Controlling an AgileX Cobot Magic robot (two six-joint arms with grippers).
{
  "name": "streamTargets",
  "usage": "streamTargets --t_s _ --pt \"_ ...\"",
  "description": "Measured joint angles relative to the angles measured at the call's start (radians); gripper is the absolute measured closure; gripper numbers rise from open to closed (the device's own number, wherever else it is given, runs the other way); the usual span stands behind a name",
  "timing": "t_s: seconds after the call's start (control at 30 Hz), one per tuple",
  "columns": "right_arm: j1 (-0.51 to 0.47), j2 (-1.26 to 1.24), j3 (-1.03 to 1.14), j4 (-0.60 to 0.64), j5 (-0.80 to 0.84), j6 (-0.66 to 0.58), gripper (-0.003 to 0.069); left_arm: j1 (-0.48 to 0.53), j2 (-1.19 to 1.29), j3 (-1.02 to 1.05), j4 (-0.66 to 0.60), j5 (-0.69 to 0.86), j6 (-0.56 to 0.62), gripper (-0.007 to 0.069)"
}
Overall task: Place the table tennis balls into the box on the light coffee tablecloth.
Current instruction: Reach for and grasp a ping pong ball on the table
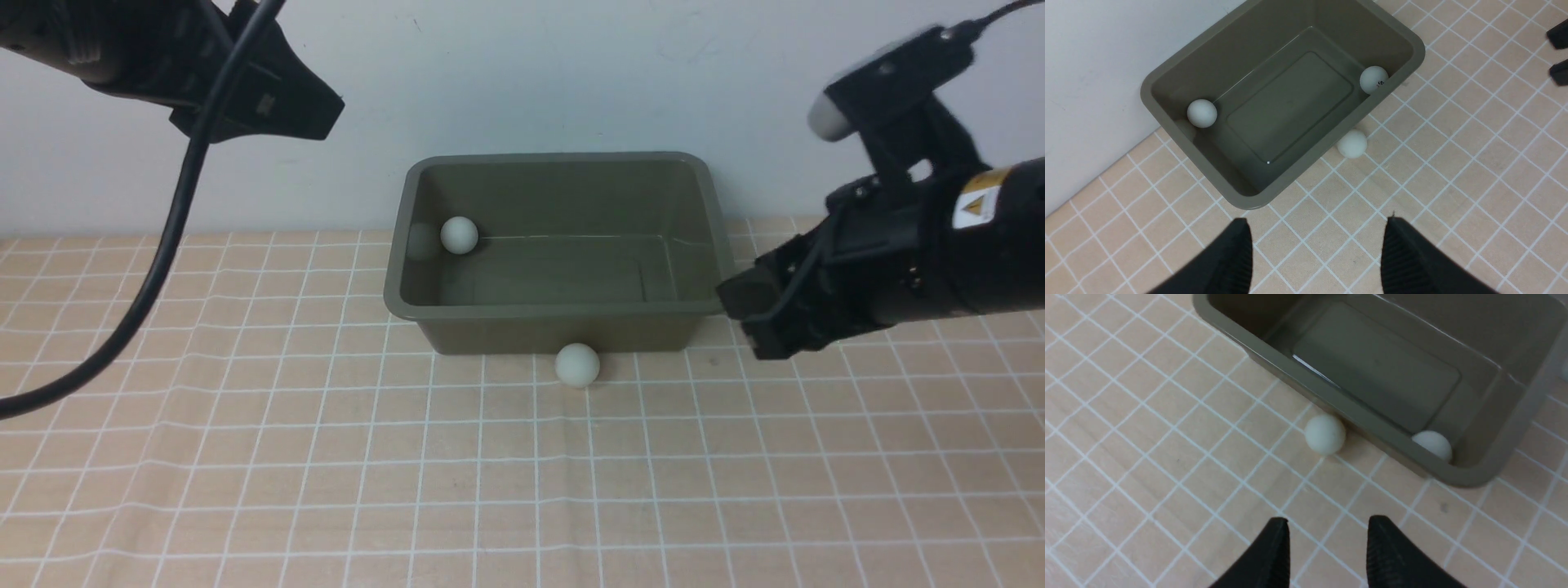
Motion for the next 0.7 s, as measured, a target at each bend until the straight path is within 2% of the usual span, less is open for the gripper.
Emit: streamTargets --t_s 0.17,0.4,0.7 --pt "0.07 0.025 0.066 -0.054 -0.183 0.087 0.041 0.0 0.0 0.0 0.0 0.0 0.0 0.0274" --pt "0.098 0.04 0.282 -0.102 -0.529 0.175 0.041 0.0 0.0 0.0 0.0 0.0 0.0 0.0274" --pt "0.16 0.203 0.328 -0.093 -0.701 0.177 0.041 0.0 0.0 0.0 -0.003 0.0 0.0 0.0274"
